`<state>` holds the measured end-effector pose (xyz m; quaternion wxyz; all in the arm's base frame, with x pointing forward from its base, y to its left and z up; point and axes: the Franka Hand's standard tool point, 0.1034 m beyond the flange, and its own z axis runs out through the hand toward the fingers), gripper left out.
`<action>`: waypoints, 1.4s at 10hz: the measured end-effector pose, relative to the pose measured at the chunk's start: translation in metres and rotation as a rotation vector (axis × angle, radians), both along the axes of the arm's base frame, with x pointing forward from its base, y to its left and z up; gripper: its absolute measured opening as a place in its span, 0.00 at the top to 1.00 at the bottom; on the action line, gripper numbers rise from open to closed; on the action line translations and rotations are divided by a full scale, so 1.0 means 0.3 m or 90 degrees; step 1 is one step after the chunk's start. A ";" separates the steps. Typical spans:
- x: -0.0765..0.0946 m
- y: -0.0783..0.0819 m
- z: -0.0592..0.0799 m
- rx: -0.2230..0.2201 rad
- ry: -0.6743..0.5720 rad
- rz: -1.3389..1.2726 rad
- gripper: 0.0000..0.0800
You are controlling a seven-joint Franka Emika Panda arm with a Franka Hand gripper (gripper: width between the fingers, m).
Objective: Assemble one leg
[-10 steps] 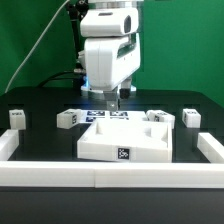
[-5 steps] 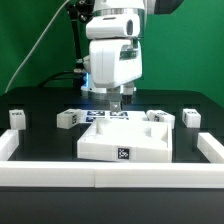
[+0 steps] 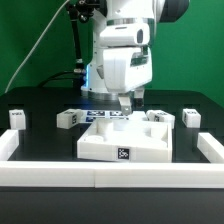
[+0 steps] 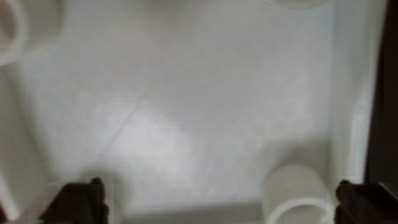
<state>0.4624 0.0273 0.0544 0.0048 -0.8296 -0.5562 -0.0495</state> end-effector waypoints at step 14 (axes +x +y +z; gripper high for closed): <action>-0.072 0.040 -0.115 0.010 0.026 0.003 0.90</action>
Offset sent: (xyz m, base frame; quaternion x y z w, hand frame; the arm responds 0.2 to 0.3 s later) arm -0.0126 0.0219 -0.0204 0.0132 0.0204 0.0132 0.9996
